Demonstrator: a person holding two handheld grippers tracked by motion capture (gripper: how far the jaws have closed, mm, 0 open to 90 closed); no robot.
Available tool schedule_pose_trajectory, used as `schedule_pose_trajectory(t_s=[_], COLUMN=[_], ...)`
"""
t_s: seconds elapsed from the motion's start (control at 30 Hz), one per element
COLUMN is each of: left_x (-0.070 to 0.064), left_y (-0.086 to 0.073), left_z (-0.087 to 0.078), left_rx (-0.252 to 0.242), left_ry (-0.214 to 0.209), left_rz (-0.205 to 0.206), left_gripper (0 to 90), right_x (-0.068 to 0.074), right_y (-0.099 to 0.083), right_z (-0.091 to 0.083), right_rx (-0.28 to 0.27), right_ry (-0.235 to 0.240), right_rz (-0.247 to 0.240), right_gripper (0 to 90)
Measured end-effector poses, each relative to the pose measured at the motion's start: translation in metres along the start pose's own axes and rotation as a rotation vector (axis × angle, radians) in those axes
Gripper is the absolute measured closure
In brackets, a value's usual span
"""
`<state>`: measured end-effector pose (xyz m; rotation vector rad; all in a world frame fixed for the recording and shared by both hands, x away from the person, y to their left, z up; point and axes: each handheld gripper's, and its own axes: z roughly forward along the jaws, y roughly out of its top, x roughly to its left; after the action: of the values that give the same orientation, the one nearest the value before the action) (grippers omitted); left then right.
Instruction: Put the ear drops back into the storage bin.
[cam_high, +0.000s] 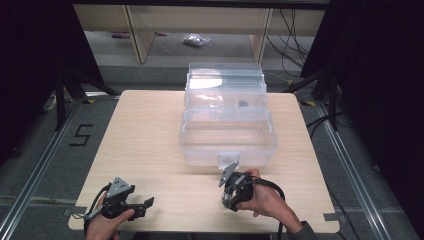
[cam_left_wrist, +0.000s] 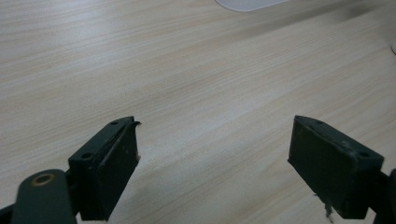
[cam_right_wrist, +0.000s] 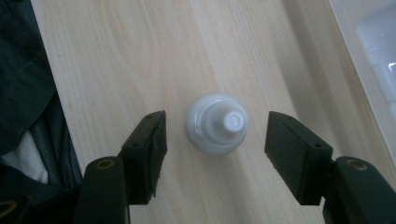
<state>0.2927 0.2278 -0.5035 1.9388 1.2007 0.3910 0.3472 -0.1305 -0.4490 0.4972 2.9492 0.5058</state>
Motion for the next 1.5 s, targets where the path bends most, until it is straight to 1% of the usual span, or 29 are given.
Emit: schedule_pose_trajectory(t_s=[0.03,0.07,0.1,0.13,0.17,0.23,0.3,0.43,0.53,0.57,0.63,0.67,0.7,0.73,0.77,0.8,0.83,0.87,0.9,0.93,0.97,1.03,1.07,1.13,1.2,1.27,1.33,1.4,1.5], left_x=[0.000,0.001,0.001,0.000,0.001,0.000,0.001,0.001,0.000,0.001,0.001,0.000,0.000,0.001,0.001,0.001,0.000,0.000,0.000,0.001,0.001,0.000,0.001,0.001,0.001,0.001,0.001,0.001,0.001], left_y=[0.000,0.001,0.001,0.000,0.000,0.000,0.000,0.000,0.000,0.000,0.000,0.000,0.000,0.000,0.001,0.001,0.000,0.000,0.000,0.001,0.000,0.000,0.000,0.000,0.000,0.000,0.000,0.000,0.000], left_z=[0.000,-0.001,-0.001,-0.001,0.000,0.000,-0.001,0.000,-0.001,-0.001,-0.001,-0.001,-0.001,-0.001,-0.001,-0.001,-0.001,-0.001,-0.001,-0.002,-0.001,-0.001,-0.001,-0.001,-0.001,-0.001,-0.001,-0.001,-0.001], left_rx=[0.001,0.005,0.005,0.011,0.003,-0.008,0.001,-0.005,0.007,-0.006,0.003,0.001,0.009,0.002,0.000,0.005,0.003,0.005,-0.008,0.004,-0.011,-0.011,-0.007,-0.009,-0.002,-0.005,-0.006,-0.002,-0.005], left_ry=[0.002,0.002,0.002,0.001,0.000,0.006,0.001,0.001,0.000,0.001,-0.001,0.000,0.000,-0.001,-0.002,-0.001,0.001,0.001,0.006,0.004,0.004,0.003,0.003,0.001,0.003,0.002,0.003,0.003,0.003], left_rz=[0.003,0.008,0.009,0.010,0.007,-0.001,0.008,0.006,0.006,0.006,0.007,0.005,0.005,0.008,0.008,0.012,0.005,0.003,0.005,0.004,-0.002,-0.005,-0.004,-0.003,0.003,0.002,0.000,-0.004,0.002], left_gripper=[15.2,15.2,15.2,15.2,15.2,15.2,15.2,15.2,15.3,15.3,15.3,15.3,15.4,15.4,15.4,15.4,15.4,15.4,15.4,15.5,15.6,15.7,15.8,16.0,16.0,16.0,16.0,16.0,16.0], right_x=[-0.001,0.000,0.000,0.000,0.000,0.000,-0.002,-0.001,-0.003,-0.001,-0.003,-0.002,-0.001,-0.001,-0.004,-0.004,-0.003,-0.004,-0.005,-0.006,-0.004,-0.003,-0.004,-0.001,-0.002,-0.006,-0.006,-0.008,-0.011], right_y=[0.001,0.002,0.002,0.003,0.005,0.005,0.008,0.009,0.010,0.010,0.010,0.011,0.012,0.012,0.012,0.012,0.013,0.013,0.013,0.014,0.015,0.016,0.016,0.017,0.018,0.019,0.019,0.019,0.020], right_z=[0.001,0.001,0.002,0.002,0.002,0.002,0.004,0.006,0.007,0.007,0.008,0.009,0.008,0.008,0.009,0.009,0.009,0.010,0.011,0.011,0.010,0.009,0.009,0.005,0.002,-0.003,-0.005,-0.011,-0.017], right_rx=[0.002,0.018,0.011,0.025,0.033,0.033,0.043,0.054,0.061,0.072,0.068,0.076,0.097,0.097,0.108,0.107,0.120,0.120,0.112,0.110,0.115,0.123,0.111,0.123,0.117,0.089,0.092,0.098,0.092], right_ry=[-0.006,-0.006,-0.003,-0.001,0.008,0.000,0.002,0.004,0.009,0.008,0.007,0.005,0.001,0.001,-0.017,-0.014,-0.019,-0.016,-0.010,-0.009,-0.013,-0.011,-0.003,-0.010,-0.015,-0.005,-0.009,-0.010,-0.004], right_rz=[-0.013,0.003,-0.007,0.004,-0.012,-0.007,-0.029,-0.018,-0.036,-0.005,-0.023,-0.018,0.009,0.009,-0.033,-0.040,-0.026,-0.033,-0.064,-0.083,-0.054,-0.054,-0.078,-0.054,-0.060,-0.085,-0.076,-0.039,-0.041], right_gripper=[41.3,41.8,42.3,42.8,44.0,44.3,45.0,46.0,46.8,47.3,47.2,47.5,48.3,48.3,49.1,50.1,50.5,51.8,53.2,54.9,59.5,59.9,59.9,60.0,60.1,60.1,60.1,60.1,60.1])
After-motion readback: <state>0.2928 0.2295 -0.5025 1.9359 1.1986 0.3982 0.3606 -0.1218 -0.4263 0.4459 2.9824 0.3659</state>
